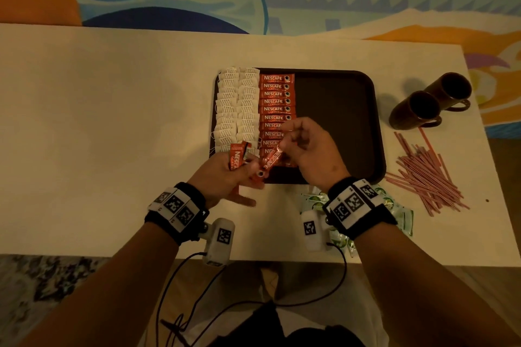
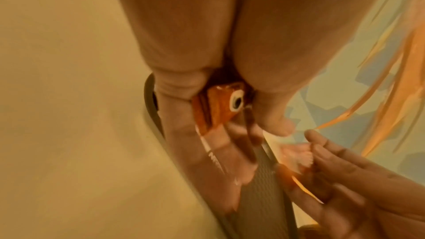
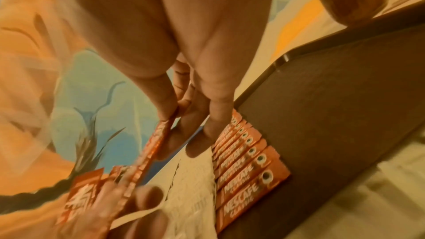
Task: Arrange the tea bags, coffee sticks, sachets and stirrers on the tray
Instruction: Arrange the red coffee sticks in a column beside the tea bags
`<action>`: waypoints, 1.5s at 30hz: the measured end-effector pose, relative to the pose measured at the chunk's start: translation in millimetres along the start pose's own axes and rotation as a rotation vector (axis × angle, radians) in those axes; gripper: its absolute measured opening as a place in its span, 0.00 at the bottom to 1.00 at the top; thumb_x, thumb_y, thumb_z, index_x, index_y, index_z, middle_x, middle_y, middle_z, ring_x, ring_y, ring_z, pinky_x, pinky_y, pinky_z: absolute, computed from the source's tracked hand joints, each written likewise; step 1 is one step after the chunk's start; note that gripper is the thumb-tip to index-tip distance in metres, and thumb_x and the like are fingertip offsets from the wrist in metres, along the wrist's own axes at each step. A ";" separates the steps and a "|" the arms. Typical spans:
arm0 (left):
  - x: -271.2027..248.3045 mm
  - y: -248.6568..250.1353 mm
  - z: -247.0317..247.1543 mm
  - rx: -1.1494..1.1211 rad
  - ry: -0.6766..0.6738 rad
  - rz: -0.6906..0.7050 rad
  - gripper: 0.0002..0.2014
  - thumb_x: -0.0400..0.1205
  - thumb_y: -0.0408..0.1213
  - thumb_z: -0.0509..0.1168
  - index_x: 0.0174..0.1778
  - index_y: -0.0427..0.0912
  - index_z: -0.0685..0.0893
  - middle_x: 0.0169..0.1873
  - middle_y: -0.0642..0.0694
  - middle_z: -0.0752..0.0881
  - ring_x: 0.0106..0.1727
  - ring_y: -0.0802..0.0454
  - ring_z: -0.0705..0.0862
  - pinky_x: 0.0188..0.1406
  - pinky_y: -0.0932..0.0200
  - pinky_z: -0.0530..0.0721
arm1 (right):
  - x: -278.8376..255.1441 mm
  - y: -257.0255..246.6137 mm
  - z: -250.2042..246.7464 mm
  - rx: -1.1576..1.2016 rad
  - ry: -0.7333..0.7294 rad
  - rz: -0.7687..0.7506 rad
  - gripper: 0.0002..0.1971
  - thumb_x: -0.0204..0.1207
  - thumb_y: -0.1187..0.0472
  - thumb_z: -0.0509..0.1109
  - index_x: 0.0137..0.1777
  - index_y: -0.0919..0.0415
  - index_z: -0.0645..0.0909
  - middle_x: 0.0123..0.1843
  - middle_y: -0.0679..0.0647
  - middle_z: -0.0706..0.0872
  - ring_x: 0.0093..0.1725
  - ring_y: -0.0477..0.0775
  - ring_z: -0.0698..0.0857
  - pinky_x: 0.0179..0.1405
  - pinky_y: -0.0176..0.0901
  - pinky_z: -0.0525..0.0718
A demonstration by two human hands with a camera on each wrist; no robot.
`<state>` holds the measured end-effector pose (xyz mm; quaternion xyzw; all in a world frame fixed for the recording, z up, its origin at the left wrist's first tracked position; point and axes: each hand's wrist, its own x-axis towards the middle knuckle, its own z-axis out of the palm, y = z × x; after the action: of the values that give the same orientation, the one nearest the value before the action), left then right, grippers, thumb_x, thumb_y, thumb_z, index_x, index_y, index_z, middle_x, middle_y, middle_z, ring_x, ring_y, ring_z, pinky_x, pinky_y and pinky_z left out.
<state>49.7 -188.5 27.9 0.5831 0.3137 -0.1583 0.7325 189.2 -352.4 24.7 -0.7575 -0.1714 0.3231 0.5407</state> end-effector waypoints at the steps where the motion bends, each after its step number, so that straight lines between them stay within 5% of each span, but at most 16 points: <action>1: 1.6 1.3 -1.8 0.058 0.067 0.035 0.13 0.86 0.43 0.69 0.64 0.43 0.86 0.53 0.41 0.93 0.51 0.44 0.92 0.45 0.42 0.93 | 1.2 -0.9 -4.8 -0.007 0.012 -0.007 0.15 0.82 0.67 0.74 0.61 0.49 0.81 0.52 0.56 0.89 0.53 0.54 0.92 0.56 0.60 0.93; 4: 8.2 6.6 -1.9 0.183 0.181 0.132 0.08 0.85 0.44 0.71 0.55 0.45 0.89 0.46 0.45 0.92 0.39 0.52 0.85 0.38 0.54 0.88 | 1.7 -7.2 -8.4 -0.009 -0.047 -0.033 0.20 0.79 0.68 0.77 0.67 0.52 0.81 0.51 0.57 0.90 0.52 0.53 0.92 0.56 0.54 0.93; 8: 13.8 20.4 12.0 0.140 0.043 0.149 0.06 0.78 0.39 0.79 0.48 0.48 0.90 0.40 0.52 0.91 0.40 0.56 0.87 0.33 0.58 0.83 | 1.0 -13.1 3.5 0.036 -0.103 -0.062 0.24 0.75 0.70 0.80 0.70 0.56 0.81 0.50 0.60 0.91 0.51 0.59 0.92 0.55 0.49 0.92; 12: 18.0 23.8 16.0 0.046 0.207 0.199 0.10 0.78 0.38 0.79 0.52 0.41 0.90 0.49 0.40 0.93 0.53 0.35 0.91 0.45 0.40 0.89 | -1.7 -7.2 0.5 0.016 -0.059 -0.033 0.21 0.76 0.60 0.82 0.67 0.51 0.83 0.53 0.52 0.90 0.53 0.56 0.92 0.54 0.52 0.92; 14: 20.8 19.3 14.4 -0.086 0.291 0.193 0.16 0.78 0.38 0.79 0.55 0.32 0.87 0.47 0.38 0.93 0.46 0.32 0.90 0.39 0.46 0.84 | -6.3 -0.3 -3.6 -0.011 -0.117 0.047 0.17 0.76 0.62 0.81 0.63 0.54 0.85 0.53 0.54 0.91 0.52 0.57 0.92 0.48 0.51 0.93; 16: 21.9 15.4 14.3 -0.119 0.312 0.159 0.15 0.77 0.37 0.80 0.52 0.31 0.87 0.38 0.45 0.90 0.32 0.49 0.85 0.31 0.56 0.78 | -11.0 7.6 -7.5 -0.038 -0.159 0.087 0.10 0.76 0.66 0.80 0.56 0.58 0.87 0.49 0.56 0.93 0.48 0.59 0.93 0.45 0.49 0.93; 18: 22.3 9.6 13.7 -0.043 0.320 0.107 0.11 0.77 0.38 0.80 0.47 0.37 0.89 0.34 0.49 0.89 0.28 0.57 0.80 0.27 0.59 0.80 | -13.0 15.0 -11.7 -0.084 -0.127 0.097 0.07 0.76 0.67 0.80 0.50 0.55 0.89 0.47 0.53 0.93 0.47 0.57 0.93 0.46 0.48 0.92; 20: 22.6 3.1 9.9 0.062 0.373 0.061 0.08 0.77 0.40 0.80 0.43 0.41 0.91 0.35 0.50 0.91 0.31 0.56 0.82 0.29 0.58 0.83 | -10.9 23.2 -17.3 -0.227 -0.073 0.112 0.08 0.76 0.65 0.80 0.45 0.50 0.88 0.47 0.47 0.92 0.48 0.49 0.91 0.49 0.45 0.90; 23: 22.9 -8.6 -2.6 0.077 0.450 0.033 0.07 0.78 0.40 0.79 0.42 0.40 0.91 0.44 0.38 0.92 0.33 0.50 0.79 0.26 0.56 0.80 | -7.9 35.5 -20.2 -0.482 -0.107 0.147 0.07 0.80 0.62 0.77 0.46 0.47 0.88 0.52 0.43 0.89 0.53 0.43 0.87 0.47 0.32 0.82; 30: 16.6 -14.5 -15.2 0.043 0.402 0.035 0.10 0.79 0.40 0.77 0.44 0.35 0.89 0.48 0.28 0.89 0.36 0.43 0.75 0.30 0.54 0.76 | -1.7 48.6 -5.2 -0.792 -0.071 0.055 0.08 0.84 0.59 0.73 0.61 0.53 0.87 0.65 0.52 0.81 0.68 0.53 0.79 0.71 0.53 0.83; 37: 15.8 -15.9 -18.6 0.017 0.392 0.061 0.10 0.79 0.40 0.77 0.43 0.37 0.89 0.48 0.23 0.85 0.34 0.42 0.71 0.26 0.56 0.72 | -4.3 44.4 8.9 -0.870 -0.162 -0.032 0.08 0.84 0.58 0.72 0.60 0.54 0.89 0.67 0.52 0.83 0.69 0.54 0.80 0.71 0.50 0.81; 41: 12.5 -13.3 -18.0 0.012 0.355 0.032 0.08 0.80 0.38 0.76 0.46 0.36 0.89 0.38 0.40 0.86 0.28 0.52 0.72 0.25 0.58 0.73 | -0.8 44.7 11.0 -0.854 -0.127 -0.009 0.08 0.83 0.58 0.73 0.59 0.54 0.89 0.66 0.52 0.83 0.68 0.54 0.81 0.70 0.50 0.82; 45: 7.9 -5.8 -13.3 -0.085 0.248 -0.009 0.09 0.86 0.35 0.67 0.59 0.39 0.87 0.50 0.43 0.92 0.32 0.55 0.78 0.33 0.55 0.81 | -0.7 42.1 7.6 -0.817 -0.081 -0.008 0.06 0.82 0.57 0.75 0.57 0.53 0.88 0.63 0.50 0.83 0.63 0.51 0.82 0.67 0.50 0.84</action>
<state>48.5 -176.4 16.8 0.5651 0.4109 -0.0749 0.7114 179.8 -362.4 -15.8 -0.8960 -0.3096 0.2561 0.1892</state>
